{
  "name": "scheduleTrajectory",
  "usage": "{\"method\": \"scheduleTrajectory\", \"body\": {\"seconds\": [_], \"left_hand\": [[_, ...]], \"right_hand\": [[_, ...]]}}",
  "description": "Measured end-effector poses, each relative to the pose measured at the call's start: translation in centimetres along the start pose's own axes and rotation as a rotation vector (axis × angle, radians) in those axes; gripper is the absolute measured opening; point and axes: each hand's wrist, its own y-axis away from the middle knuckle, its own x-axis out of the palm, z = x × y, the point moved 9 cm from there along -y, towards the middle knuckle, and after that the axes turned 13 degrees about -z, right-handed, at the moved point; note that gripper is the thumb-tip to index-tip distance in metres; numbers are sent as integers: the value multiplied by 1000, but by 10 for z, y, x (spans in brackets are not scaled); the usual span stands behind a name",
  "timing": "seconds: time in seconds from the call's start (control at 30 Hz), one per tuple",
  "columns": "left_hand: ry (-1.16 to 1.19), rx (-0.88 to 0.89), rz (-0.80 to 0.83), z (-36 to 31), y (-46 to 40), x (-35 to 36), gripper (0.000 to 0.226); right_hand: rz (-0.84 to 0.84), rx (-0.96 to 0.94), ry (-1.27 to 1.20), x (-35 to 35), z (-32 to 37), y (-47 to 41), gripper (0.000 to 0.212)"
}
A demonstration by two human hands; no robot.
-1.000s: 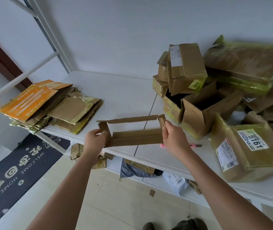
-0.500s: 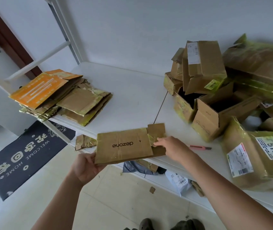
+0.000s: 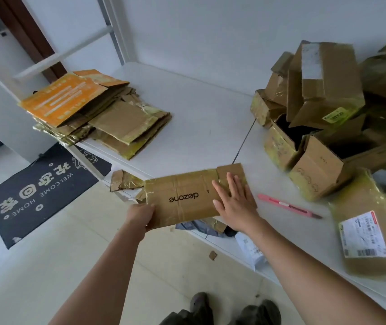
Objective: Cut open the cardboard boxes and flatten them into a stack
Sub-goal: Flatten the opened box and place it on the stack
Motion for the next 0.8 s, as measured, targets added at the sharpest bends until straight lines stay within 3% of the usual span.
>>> {"method": "scheduleTrajectory", "body": {"seconds": [0.1, 0.33, 0.53, 0.8], "left_hand": [[43, 14, 13, -6, -8, 5, 6], [86, 7, 33, 0, -16, 24, 21], [139, -15, -3, 3, -21, 29, 17], [270, 38, -34, -8, 13, 7, 21]], "right_hand": [[17, 25, 10, 10, -3, -1, 70], [80, 51, 34, 11, -1, -5, 87], [48, 41, 109, 14, -2, -6, 84], [-26, 18, 21, 7, -4, 2, 82]]}}
